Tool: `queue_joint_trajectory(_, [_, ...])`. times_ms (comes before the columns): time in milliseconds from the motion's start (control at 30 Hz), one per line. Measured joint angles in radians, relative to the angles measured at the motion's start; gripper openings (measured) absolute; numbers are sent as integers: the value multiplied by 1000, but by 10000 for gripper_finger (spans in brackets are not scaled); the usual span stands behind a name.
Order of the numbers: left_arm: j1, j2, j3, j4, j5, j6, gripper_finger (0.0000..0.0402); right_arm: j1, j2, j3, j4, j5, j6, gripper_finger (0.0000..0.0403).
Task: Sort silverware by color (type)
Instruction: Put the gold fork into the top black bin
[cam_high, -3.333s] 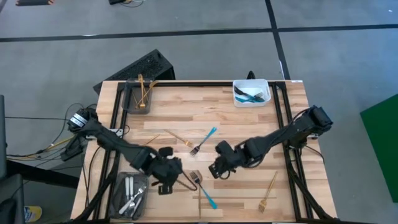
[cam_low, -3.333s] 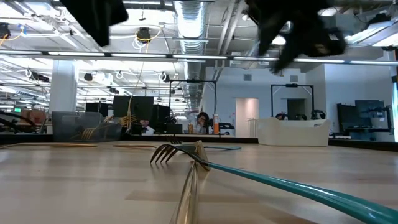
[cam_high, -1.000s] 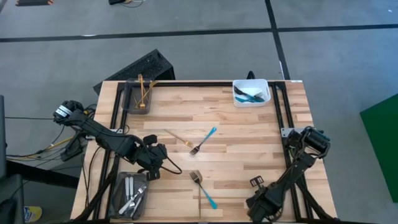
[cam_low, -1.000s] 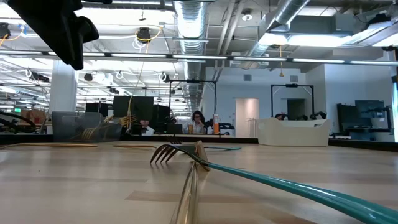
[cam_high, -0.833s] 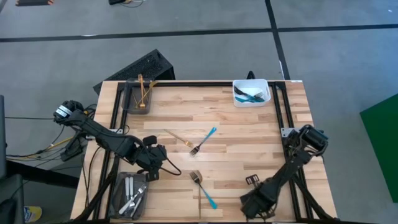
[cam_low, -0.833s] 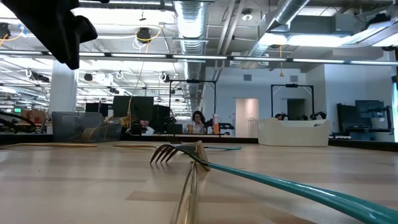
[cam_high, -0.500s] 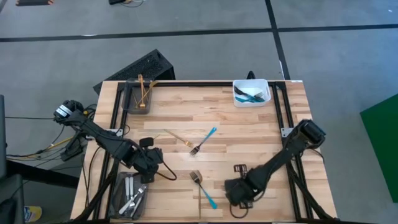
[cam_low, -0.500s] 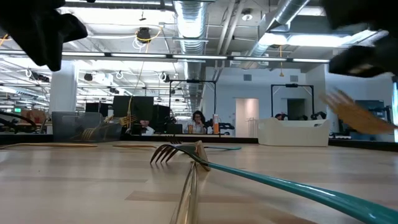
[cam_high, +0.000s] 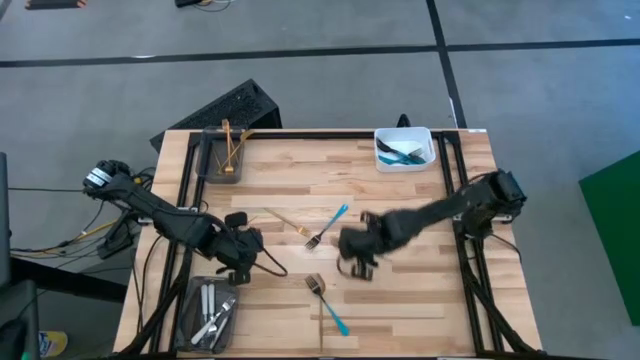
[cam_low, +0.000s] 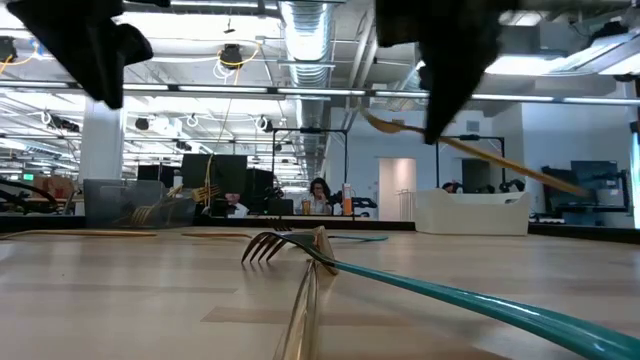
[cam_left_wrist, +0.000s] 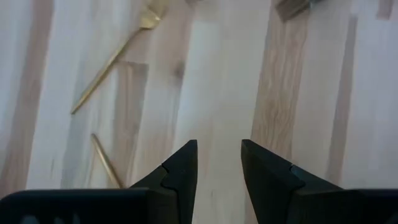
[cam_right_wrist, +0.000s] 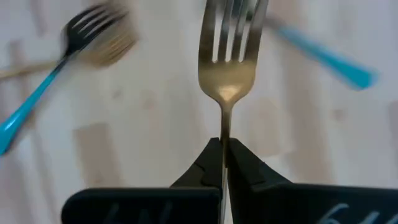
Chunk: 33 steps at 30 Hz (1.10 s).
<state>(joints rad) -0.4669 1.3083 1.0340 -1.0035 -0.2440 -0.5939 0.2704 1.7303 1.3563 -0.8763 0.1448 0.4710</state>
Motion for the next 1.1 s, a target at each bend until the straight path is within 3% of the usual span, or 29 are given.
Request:
queue_joint_trajectory(233, [74,-188,0,10,-79,-7,111,-200,-44,-1,173,-39,-115,17])
queue_joint_trajectory(567, [284,-383,0,199,-119,69,111,-406,-64,-1,818,-265,-139,17])
queue_joint_trajectory(700, [378,-394,0,276,-90,127,111,-463,-63,0,1018,-326,-127,17])
queue_joint_trajectory(867, [486,-337,1,488,11,255,111,-505,-41,0,1247,-432,-95,17])
queue_joint_trajectory(1100, [613,-245,1,663,69,317,121,-539,-40,0,1280,-488,-147,17])
